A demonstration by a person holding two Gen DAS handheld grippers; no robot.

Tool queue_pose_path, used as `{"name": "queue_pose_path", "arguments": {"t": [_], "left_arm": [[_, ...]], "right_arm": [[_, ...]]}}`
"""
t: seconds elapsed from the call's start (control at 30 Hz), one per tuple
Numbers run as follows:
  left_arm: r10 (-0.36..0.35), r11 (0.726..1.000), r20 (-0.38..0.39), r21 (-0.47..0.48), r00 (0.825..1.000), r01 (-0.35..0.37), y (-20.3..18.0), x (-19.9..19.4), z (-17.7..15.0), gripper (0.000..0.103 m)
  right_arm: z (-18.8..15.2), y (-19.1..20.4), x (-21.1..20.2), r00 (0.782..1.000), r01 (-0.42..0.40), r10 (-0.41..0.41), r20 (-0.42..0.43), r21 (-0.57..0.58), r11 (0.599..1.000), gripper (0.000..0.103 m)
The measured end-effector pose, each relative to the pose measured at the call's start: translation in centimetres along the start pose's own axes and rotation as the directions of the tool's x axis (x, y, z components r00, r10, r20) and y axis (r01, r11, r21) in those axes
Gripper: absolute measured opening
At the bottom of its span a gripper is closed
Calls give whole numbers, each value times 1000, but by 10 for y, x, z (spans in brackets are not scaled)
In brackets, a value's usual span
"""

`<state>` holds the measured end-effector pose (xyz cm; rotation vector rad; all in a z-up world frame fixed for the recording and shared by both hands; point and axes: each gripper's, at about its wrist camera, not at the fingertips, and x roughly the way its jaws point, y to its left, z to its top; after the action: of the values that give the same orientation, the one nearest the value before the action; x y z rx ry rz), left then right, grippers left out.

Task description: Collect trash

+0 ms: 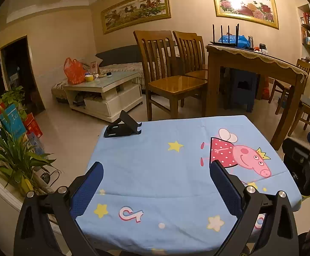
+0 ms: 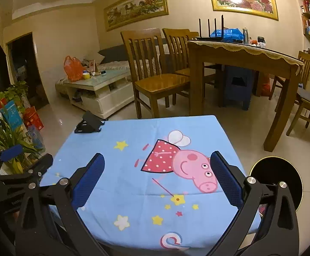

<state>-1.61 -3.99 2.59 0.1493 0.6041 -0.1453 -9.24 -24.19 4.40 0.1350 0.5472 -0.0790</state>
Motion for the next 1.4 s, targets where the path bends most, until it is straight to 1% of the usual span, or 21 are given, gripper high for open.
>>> {"name": "queue_pose_path", "arguments": {"t": [0.23,0.37,0.63,1.4], "left_arm": [[-3,1000,1,0,1000,3,0,1,1,96],[-7,1000,8,-1,1000,7,1,0,2,96],[-6,1000,41,1,999,6,1,-8,2,96],[-15,1000,40,-16,999,16,4,-7,1,96]], "right_arm": [[-5,2,0,1000,7,-7,0,-17,1000,98],[-8,4,5,999,31,-31,-13,-41,999,98],[-9,1,5,1000,22,-22,-16,-25,999,98],[-12,2,3,1000,1,-2,-30,-21,1000,98]]}}
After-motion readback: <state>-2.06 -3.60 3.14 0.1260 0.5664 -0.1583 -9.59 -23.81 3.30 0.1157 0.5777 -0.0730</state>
